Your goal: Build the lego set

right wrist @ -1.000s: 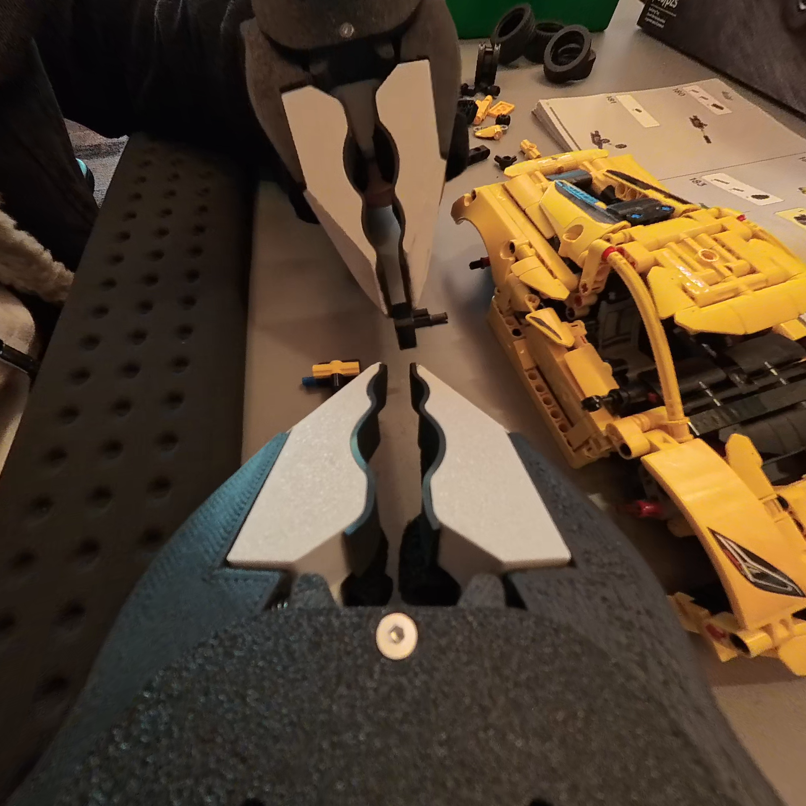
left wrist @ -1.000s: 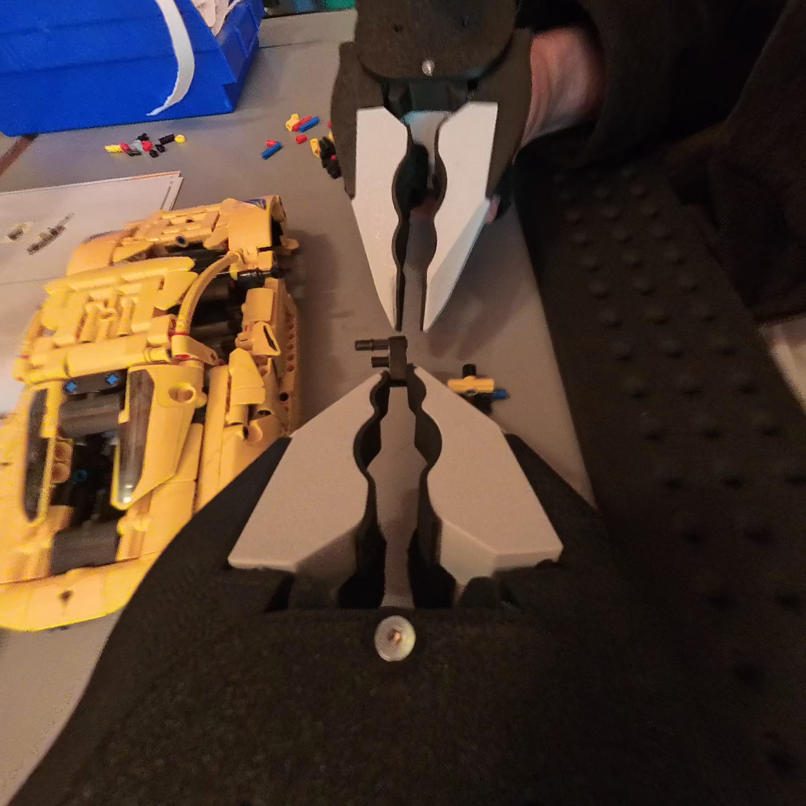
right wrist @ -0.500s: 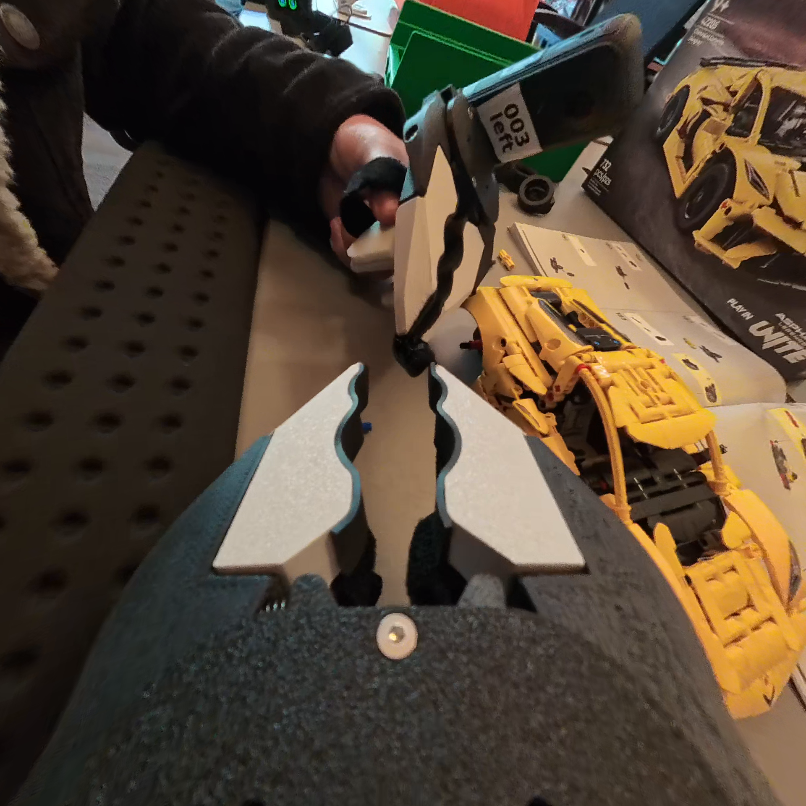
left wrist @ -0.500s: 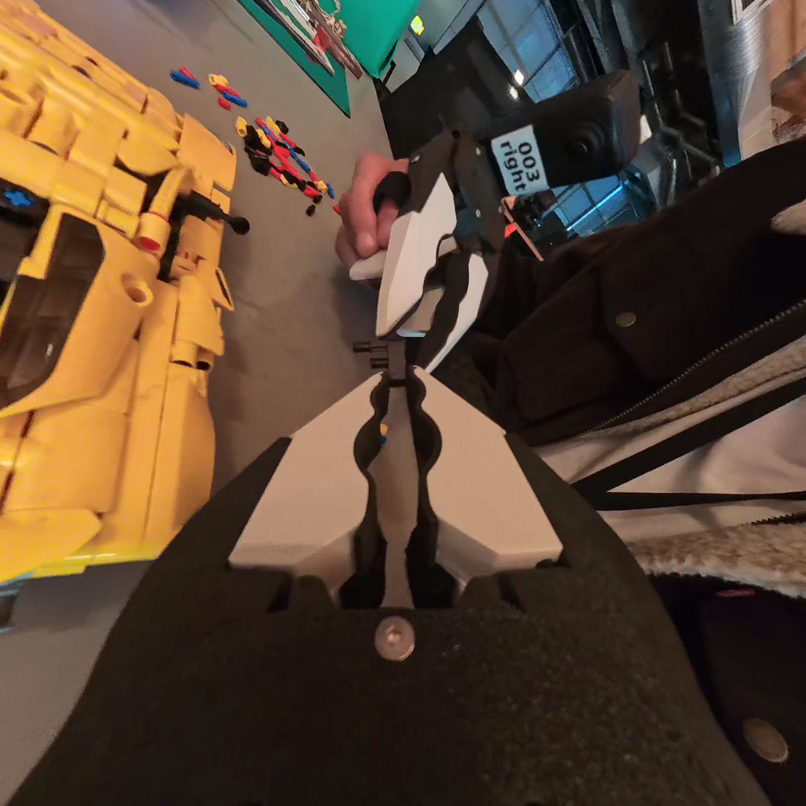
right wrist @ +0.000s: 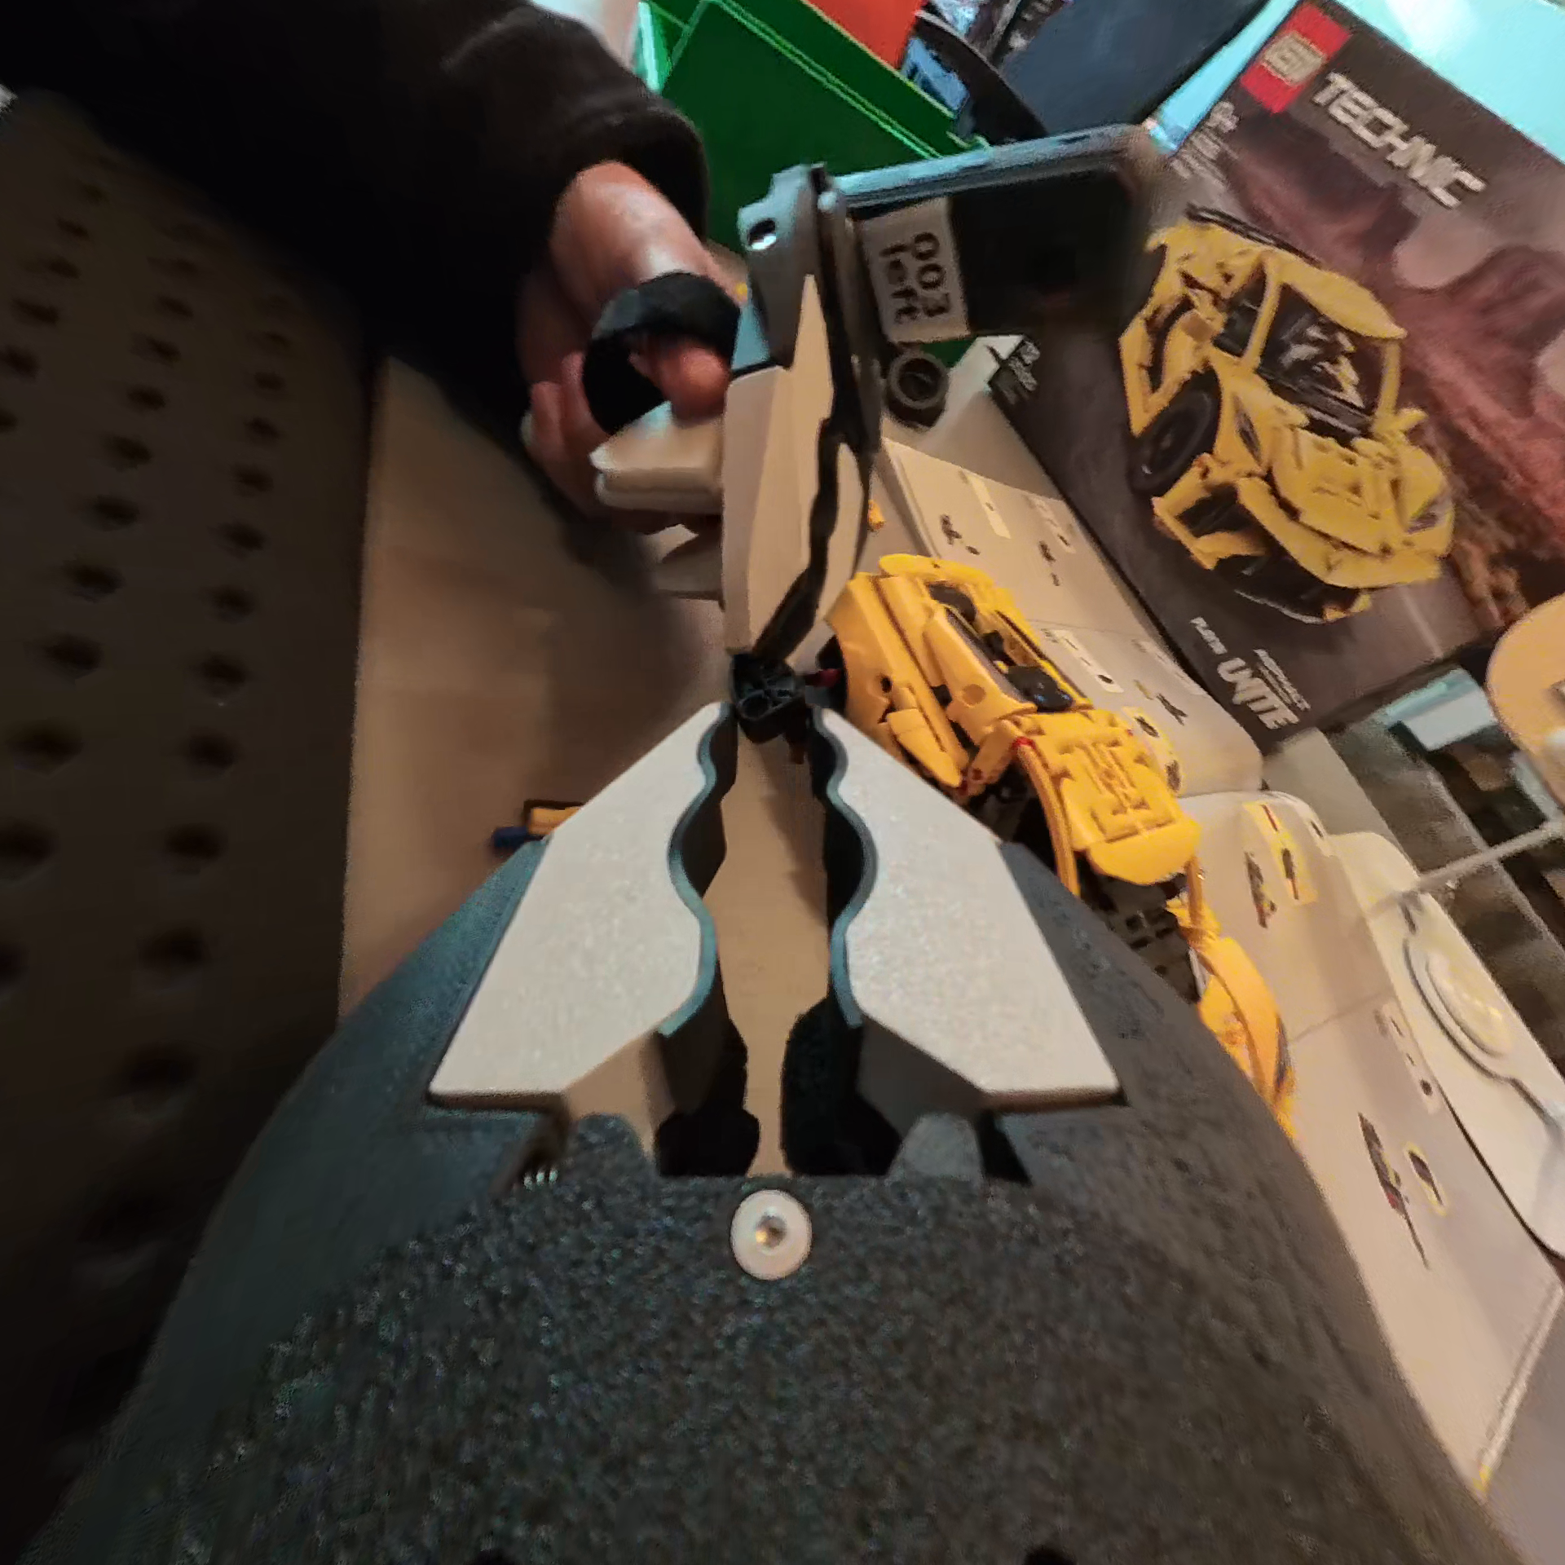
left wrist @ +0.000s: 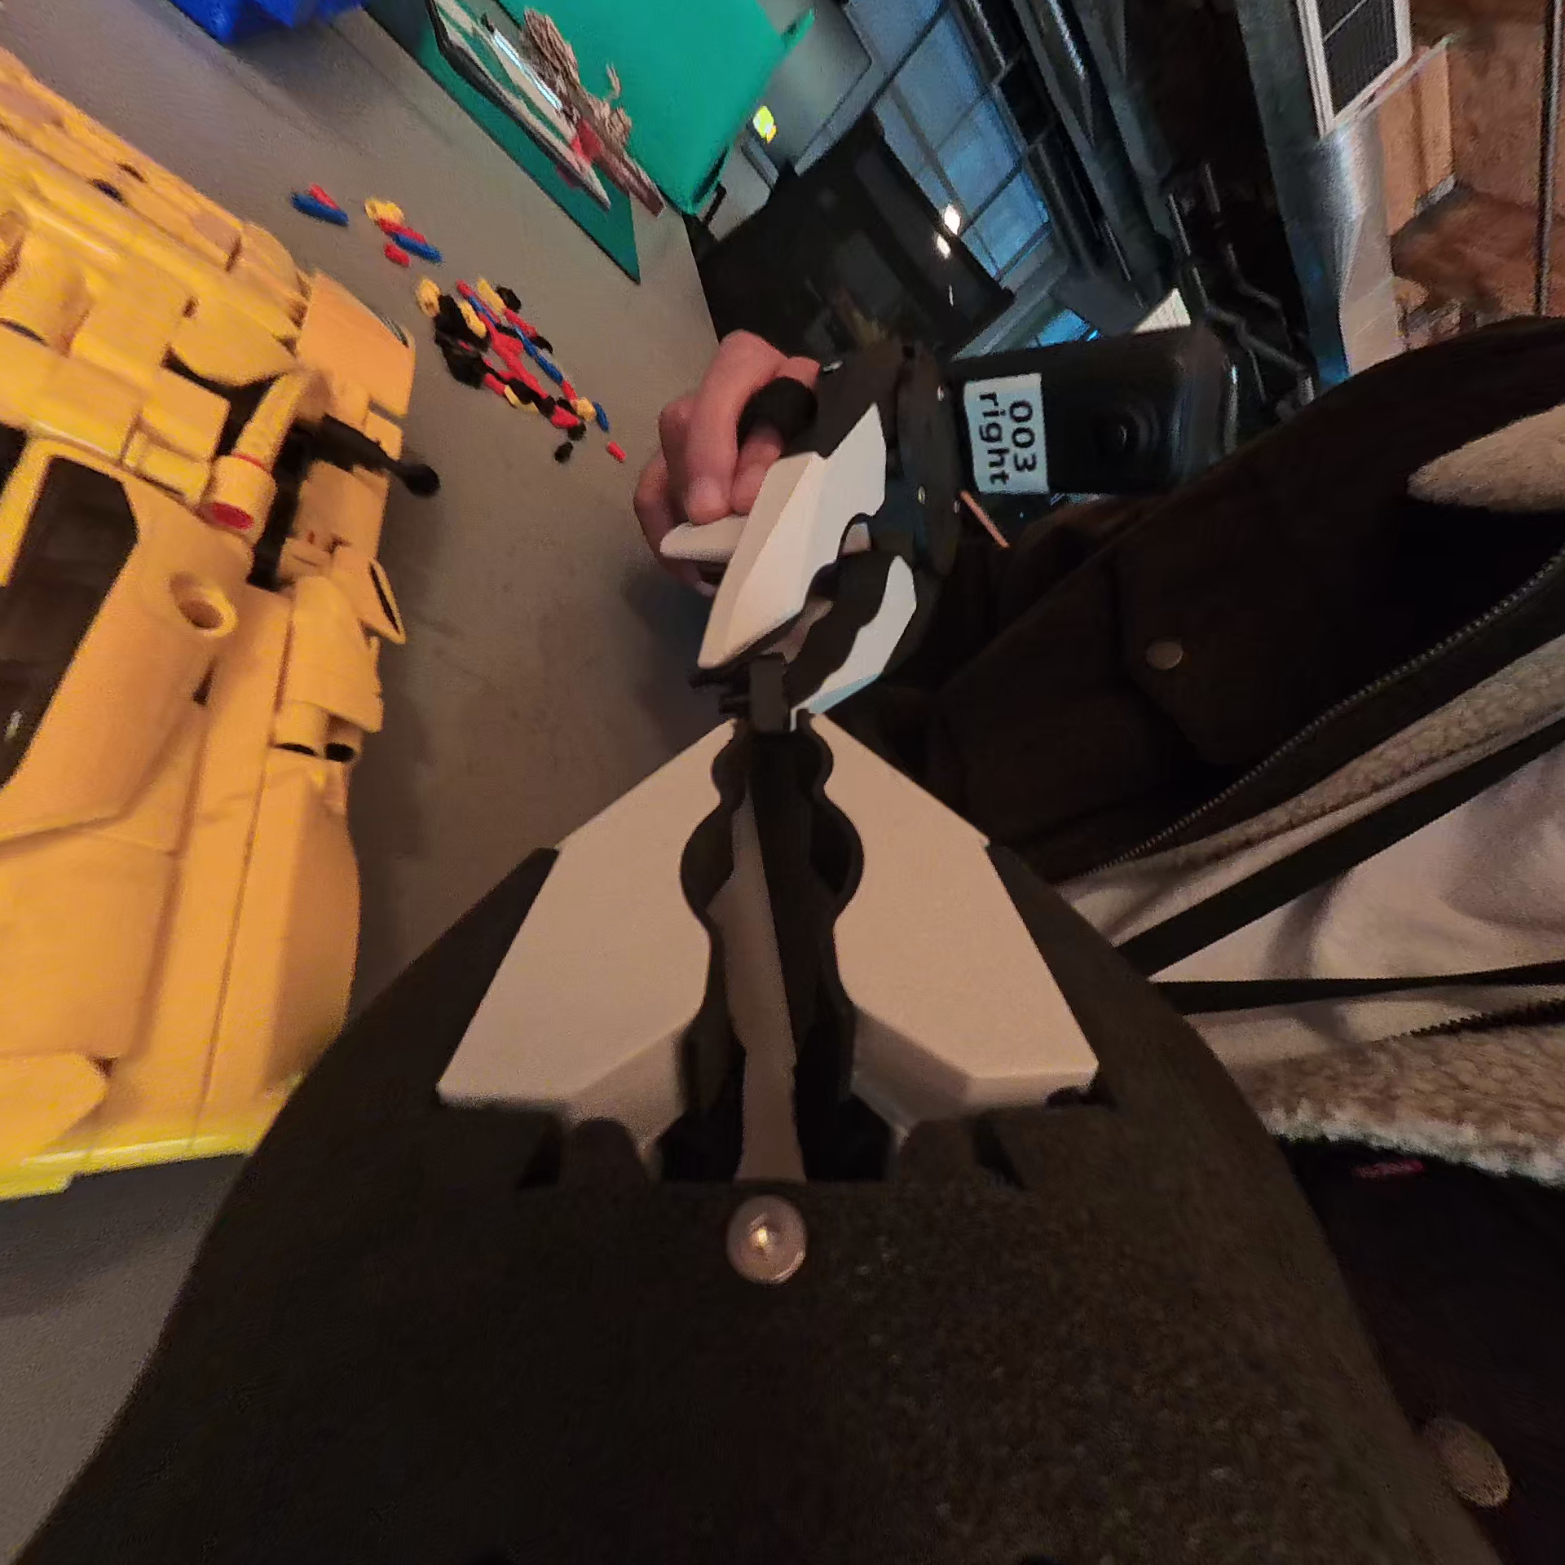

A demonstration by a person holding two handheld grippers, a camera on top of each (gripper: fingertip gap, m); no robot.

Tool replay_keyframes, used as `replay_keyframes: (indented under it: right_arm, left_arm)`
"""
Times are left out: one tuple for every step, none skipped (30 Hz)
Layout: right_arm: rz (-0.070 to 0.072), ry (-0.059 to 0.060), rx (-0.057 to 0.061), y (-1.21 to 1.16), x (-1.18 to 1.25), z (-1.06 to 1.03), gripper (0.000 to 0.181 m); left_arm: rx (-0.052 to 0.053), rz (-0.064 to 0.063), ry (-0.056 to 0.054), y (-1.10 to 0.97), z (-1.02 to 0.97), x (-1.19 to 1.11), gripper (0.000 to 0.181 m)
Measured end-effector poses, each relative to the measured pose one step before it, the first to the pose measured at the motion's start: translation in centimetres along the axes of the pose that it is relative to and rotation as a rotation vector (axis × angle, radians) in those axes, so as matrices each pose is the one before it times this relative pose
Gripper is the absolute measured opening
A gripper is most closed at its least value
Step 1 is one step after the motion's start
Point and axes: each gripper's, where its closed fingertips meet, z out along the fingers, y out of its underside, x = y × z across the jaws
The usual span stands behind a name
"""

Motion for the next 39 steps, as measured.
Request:
replay_keyframes:
  right_arm:
    - [-0.0028, 0.0228, -0.0056, -0.065, 0.294, 0.058, 0.015]
    - [-0.0071, 0.0127, -0.0022, -0.091, 0.069, 0.107, 0.015]
    - [-0.0056, 0.0134, -0.0084, 0.015, 0.037, 0.116, 0.015]
    - [-0.0083, 0.0209, -0.0152, 0.137, 0.157, 0.073, 0.015]
    - [-0.0095, 0.0257, -0.0017, -0.025, 0.222, 0.054, 0.015]
    - [-0.0062, 0.0215, 0.0023, -0.066, 0.185, 0.050, 0.015]
    - [-0.0076, 0.0055, -0.0030, -0.025, -0.006, 0.038, 0.015]
    - [-0.0060, -0.0008, -0.0108, 0.094, -0.106, 0.046, 0.015]
    - [-0.0061, -0.0006, -0.0074, 0.107, -0.115, 0.057, 0.015]
    - [-0.0033, 0.0017, -0.0035, 0.099, -0.063, 0.070, 0.015]
    - [0.0002, 0.0011, 0.0000, 0.111, -0.056, 0.079, 0.015]
    - [0.0183, -0.0063, 0.0119, 0.036, -0.172, 0.015, 0.015]
    - [0.0269, -0.0135, 0.0084, 0.193, -0.240, -0.104, 0.017]
    - [0.0276, -0.0240, -0.0007, 0.368, -0.256, -0.164, 0.024]
    - [0.0468, -0.0453, -0.0080, 0.476, -0.428, -0.269, 0.026]
    - [0.0618, -0.0653, -0.0071, 0.504, -0.549, -0.253, 0.028]
    - [0.0730, -0.0729, -0.0170, 0.577, -0.580, -0.184, 0.033]
    - [0.0644, -0.0581, -0.0155, 0.450, -0.425, -0.128, 0.039]
    - [0.0461, -0.0513, -0.0070, 0.219, -0.433, -0.076, 0.039]
    - [0.0282, -0.0342, 0.0026, -0.080, -0.334, 0.000, 0.041]
    - [0.0137, -0.0274, 0.0073, -0.219, -0.384, 0.016, 0.041]
    - [0.0062, -0.0187, 0.0069, -0.160, -0.324, 0.076, 0.040]
    - [-0.0020, -0.0008, -0.0086, 0.126, -0.075, 0.115, 0.039]
    - [-0.0132, 0.0104, -0.0219, 0.396, 0.051, 0.141, 0.038]
    - [-0.0209, 0.0159, -0.0218, 0.386, 0.106, 0.148, 0.036]
    - [-0.0207, 0.0144, -0.0103, 0.156, 0.036, 0.107, 0.033]
    - [-0.0152, 0.0033, -0.0033, 0.024, -0.112, 0.115, 0.030]
    - [-0.0068, 0.0061, -0.0042, 0.009, 0.000, 0.154, 0.030]
    - [-0.0041, 0.0061, -0.0099, 0.124, 0.052, 0.186, 0.033]
    - [-0.0007, 0.0068, -0.0174, 0.193, 0.098, 0.196, 0.040]
    - [-0.0006, 0.0055, -0.0126, 0.134, 0.127, 0.187, 0.047]
    - [-0.0018, 0.0027, -0.0073, 0.041, 0.073, 0.152, 0.053]
    - [-0.0069, -0.0029, 0.0002, -0.041, -0.076, 0.072, 0.055]
    - [-0.0095, -0.0034, -0.0031, 0.005, -0.110, 0.090, 0.054]
    - [-0.0074, -0.0024, -0.0089, 0.090, -0.078, 0.120, 0.055]
    - [-0.0067, -0.0035, -0.0107, 0.116, -0.102, 0.137, 0.055]
    - [-0.0077, -0.0002, -0.0109, 0.112, -0.031, 0.145, 0.055]
    - [-0.0084, 0.0063, -0.0091, 0.087, 0.076, 0.138, 0.055]
    - [-0.0091, 0.0053, -0.0082, 0.081, 0.054, 0.128, 0.056]
  left_arm:
    - [0.0116, -0.0035, 0.0037, -0.136, 0.067, 0.016, 0.013]
    - [0.0085, -0.0098, 0.0049, -0.075, 0.113, 0.006, 0.013]
    - [0.0086, -0.0110, -0.0022, -0.056, 0.101, -0.111, 0.013]
    - [0.0120, -0.0044, -0.0081, -0.122, 0.004, -0.199, 0.012]
    - [0.0159, -0.0042, -0.0044, -0.239, -0.108, -0.152, 0.010]
    - [0.0137, -0.0105, 0.0060, -0.221, -0.093, 0.031, 0.008]
    - [0.0031, -0.0100, 0.0073, -0.029, -0.027, 0.048, 0.008]
    - [-0.0025, -0.0072, 0.0015, 0.094, 0.006, -0.034, 0.008]
    - [-0.0066, -0.0059, -0.0025, 0.123, 0.006, -0.084, 0.007]
    - [-0.0085, -0.0028, -0.0073, 0.094, -0.020, -0.101, 0.007]
    - [-0.0112, 0.0079, -0.0137, 0.082, -0.019, -0.092, 0.007]
    - [-0.0191, 0.0232, -0.0168, 0.189, -0.047, -0.053, 0.007]
    - [-0.0256, 0.0357, -0.0280, 0.264, -0.096, -0.160, 0.006]
    - [-0.0337, 0.0520, -0.0461, 0.379, -0.164, -0.389, 0.007]
    - [-0.0447, 0.0704, -0.0554, 0.519, -0.168, -0.462, 0.007]
    - [-0.0466, 0.0806, -0.0591, 0.576, -0.096, -0.450, 0.007]
    - [-0.0475, 0.0807, -0.0624, 0.618, -0.011, -0.470, 0.007]
    - [-0.0444, 0.0756, -0.0555, 0.608, 0.121, -0.382, 0.007]
    - [-0.0360, 0.0681, -0.0505, 0.507, 0.224, -0.321, 0.007]
    - [-0.0302, 0.0603, -0.0415, 0.447, 0.342, -0.198, 0.007]
    - [-0.0272, 0.0484, -0.0259, 0.419, 0.419, 0.003, 0.007]
    - [-0.0203, 0.0345, -0.0128, 0.321, 0.420, 0.151, 0.007]
    - [-0.0097, 0.0265, -0.0068, 0.160, 0.354, 0.212, 0.007]
    - [-0.0047, 0.0213, -0.0031, 0.058, 0.261, 0.207, 0.007]
    - [-0.0051, 0.0182, -0.0011, 0.017, 0.149, 0.180, 0.007]
    - [-0.0017, 0.0196, -0.0060, -0.028, 0.058, 0.077, 0.008]
    - [-0.0013, 0.0185, -0.0095, -0.018, 0.028, -0.002, 0.007]
    - [-0.0004, 0.0146, -0.0076, -0.022, 0.014, -0.005, 0.008]
    - [0.0063, 0.0117, 0.0006, -0.104, -0.007, 0.113, 0.008]
    - [0.0029, 0.0042, 0.0066, -0.044, 0.038, 0.153, 0.008]
    - [0.0015, 0.0008, 0.0066, -0.001, 0.049, 0.133, 0.008]
    - [-0.0001, 0.0029, 0.0063, 0.035, 0.053, 0.123, 0.008]
    - [-0.0019, 0.0061, 0.0005, 0.033, 0.026, 0.050, 0.008]
    - [0.0030, 0.0095, -0.0042, -0.050, -0.008, 0.004, 0.008]
    - [0.0033, 0.0064, -0.0041, -0.052, -0.009, -0.006, 0.008]
    - [-0.0030, 0.0035, 0.0019, 0.044, 0.023, 0.054, 0.008]
    - [-0.0086, 0.0034, 0.0042, 0.120, 0.070, 0.099, 0.008]
    - [-0.0039, 0.0050, -0.0025, 0.045, 0.045, 0.023, 0.008]
    - [-0.0035, 0.0042, 0.0004, 0.038, 0.032, 0.064, 0.008]
